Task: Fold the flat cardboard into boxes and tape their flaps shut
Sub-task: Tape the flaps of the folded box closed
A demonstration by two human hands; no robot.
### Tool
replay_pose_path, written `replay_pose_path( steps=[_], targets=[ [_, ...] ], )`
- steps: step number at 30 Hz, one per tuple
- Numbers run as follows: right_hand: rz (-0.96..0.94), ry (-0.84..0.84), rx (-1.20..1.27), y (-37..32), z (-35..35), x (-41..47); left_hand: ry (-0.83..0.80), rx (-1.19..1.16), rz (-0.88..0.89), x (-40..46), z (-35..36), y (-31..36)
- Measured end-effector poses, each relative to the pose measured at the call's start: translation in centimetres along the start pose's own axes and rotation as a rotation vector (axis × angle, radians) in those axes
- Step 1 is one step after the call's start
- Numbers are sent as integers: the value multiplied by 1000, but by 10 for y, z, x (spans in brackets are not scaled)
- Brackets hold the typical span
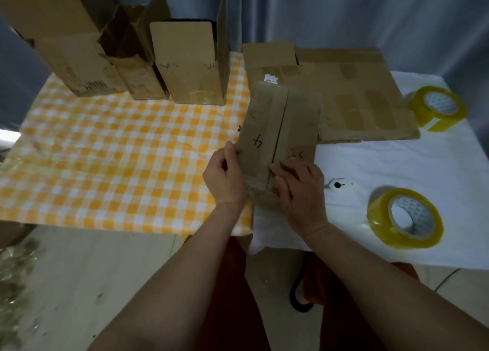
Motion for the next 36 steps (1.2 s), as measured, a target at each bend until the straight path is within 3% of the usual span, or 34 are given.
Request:
replay_pose_path(
  steps=[4, 8, 14, 17, 20, 22, 25, 27, 29, 32, 36],
  targets=[
    [5, 72, 74, 2, 2, -1, 162, -179, -120, -12, 11, -11],
    [-86, 37, 82, 5, 6, -2, 278, -174, -233, -18, 12, -21],
    [-308, -118, -86, 17, 12, -9, 247, -108, -218, -20, 12, -25],
    [-349, -164, -159, 15, 8, -7, 129, -64, -211, -21, 12, -24],
    [-419, -283, -202, 17, -4, -15, -213, 144, -154, -24, 1, -20],
    [-292, -341, -102, 27, -15, -27, -304, 327, -110, -22, -11, -14],
    [122, -415, 73, 47, -22, -46, -213, 630, 298, -27, -4, 38],
    [240, -464, 84, 49, -19, -59, -375, 831, 435, -43, 34, 59],
    [281, -481, 63, 48, -20, -66, -590, 1065, 276, -60, 62, 52],
    [368, -545, 56, 53, -25, -73, -655, 1286, 155, -69, 69, 40],
    [491, -558, 148, 63, -34, -76, -683, 1087, 156, -55, 36, 42]
  ],
)
Point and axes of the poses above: each hand's wrist, its own x-axis towards the middle knuckle, its own z-axis out of the palm, y = z × x, the point moved 6 cm from there along x, towards the middle knuckle, and after that the axes turned 4 degrees about -y, right-handed, at the moved point
